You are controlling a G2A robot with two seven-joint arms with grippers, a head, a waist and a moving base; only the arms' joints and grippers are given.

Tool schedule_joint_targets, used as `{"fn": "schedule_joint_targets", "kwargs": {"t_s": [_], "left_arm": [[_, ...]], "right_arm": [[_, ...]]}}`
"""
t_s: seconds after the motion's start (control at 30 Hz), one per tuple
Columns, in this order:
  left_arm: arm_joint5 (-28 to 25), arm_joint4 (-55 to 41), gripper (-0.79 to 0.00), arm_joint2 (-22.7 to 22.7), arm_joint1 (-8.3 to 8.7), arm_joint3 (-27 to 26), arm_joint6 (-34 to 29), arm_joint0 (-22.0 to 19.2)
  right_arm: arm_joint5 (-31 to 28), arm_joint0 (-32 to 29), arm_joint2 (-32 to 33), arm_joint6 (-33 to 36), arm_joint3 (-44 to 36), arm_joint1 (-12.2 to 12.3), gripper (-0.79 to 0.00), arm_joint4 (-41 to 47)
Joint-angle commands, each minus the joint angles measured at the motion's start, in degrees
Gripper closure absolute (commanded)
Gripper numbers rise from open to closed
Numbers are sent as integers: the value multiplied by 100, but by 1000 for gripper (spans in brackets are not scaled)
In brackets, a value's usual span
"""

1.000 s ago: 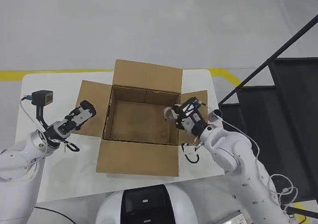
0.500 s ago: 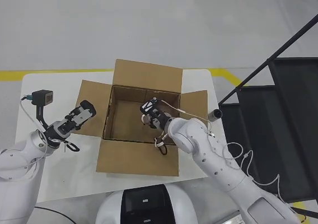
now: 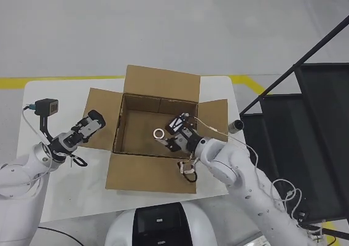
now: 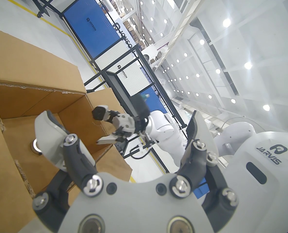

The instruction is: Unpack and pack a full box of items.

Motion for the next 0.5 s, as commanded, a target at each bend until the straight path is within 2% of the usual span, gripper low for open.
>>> {"fn": "schedule_joint_targets", "kwargs": {"t_s": [0.0, 0.13, 0.23, 0.37, 0.47], "left_arm": [[0, 0, -785, 0, 0, 0, 0, 0], [0, 0, -785, 0, 0, 0, 0, 0], [0, 0, -785, 0, 0, 0, 0, 0], [0, 0, -785, 0, 0, 0, 0, 0], [0, 0, -785, 0, 0, 0, 0, 0]], "right_arm": [[-168, -683, 578, -340, -609, 81, -785, 57], [-166, -1823, 1638, -1093, -1257, 178, -785, 127], [-57, -2465, 2344, -1627, -1294, 200, -785, 392], [-79, -2914, 3050, -2073, -952, 207, -785, 935], [-99, -2988, 3341, -2145, -545, 209, -785, 1335]]}}
